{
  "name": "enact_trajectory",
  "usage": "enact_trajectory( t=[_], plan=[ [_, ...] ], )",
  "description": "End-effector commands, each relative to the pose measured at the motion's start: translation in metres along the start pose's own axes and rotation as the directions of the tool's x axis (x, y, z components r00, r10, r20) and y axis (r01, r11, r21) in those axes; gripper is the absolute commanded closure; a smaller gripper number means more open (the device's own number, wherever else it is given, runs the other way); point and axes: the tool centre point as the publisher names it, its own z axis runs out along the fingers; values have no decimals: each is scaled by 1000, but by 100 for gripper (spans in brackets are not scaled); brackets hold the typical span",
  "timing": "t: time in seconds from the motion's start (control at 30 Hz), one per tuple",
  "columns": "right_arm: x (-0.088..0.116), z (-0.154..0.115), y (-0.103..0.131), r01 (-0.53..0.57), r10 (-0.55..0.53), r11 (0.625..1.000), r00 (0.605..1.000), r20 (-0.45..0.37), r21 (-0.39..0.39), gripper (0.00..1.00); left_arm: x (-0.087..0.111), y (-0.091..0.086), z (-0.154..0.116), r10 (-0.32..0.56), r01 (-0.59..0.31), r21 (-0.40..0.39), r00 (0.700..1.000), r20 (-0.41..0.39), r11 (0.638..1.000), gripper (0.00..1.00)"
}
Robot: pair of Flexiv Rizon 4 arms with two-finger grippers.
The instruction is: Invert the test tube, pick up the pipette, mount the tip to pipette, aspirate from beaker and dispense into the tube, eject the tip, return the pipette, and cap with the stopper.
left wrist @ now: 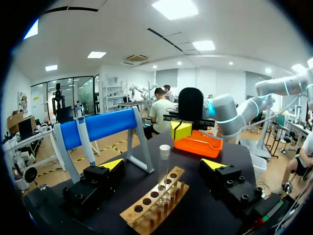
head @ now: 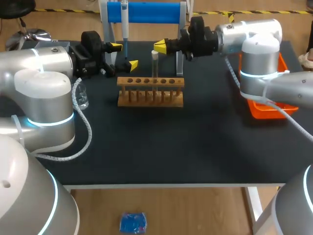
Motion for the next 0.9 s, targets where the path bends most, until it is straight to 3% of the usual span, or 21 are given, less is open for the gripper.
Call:
enact_trajectory(
  t=[0.03, 0.9],
  plan=[
    [-7, 1, -4, -5, 5, 1000, 1000, -24, 11, 100, 1, 0, 1, -1, 1, 1, 1000, 3, 1000, 0],
    [-9, 2, -21, -87, 88, 995, 996, -31, 49, 100, 1, 0, 1, -1, 1, 1, 1000, 3, 1000, 0]
  ],
)
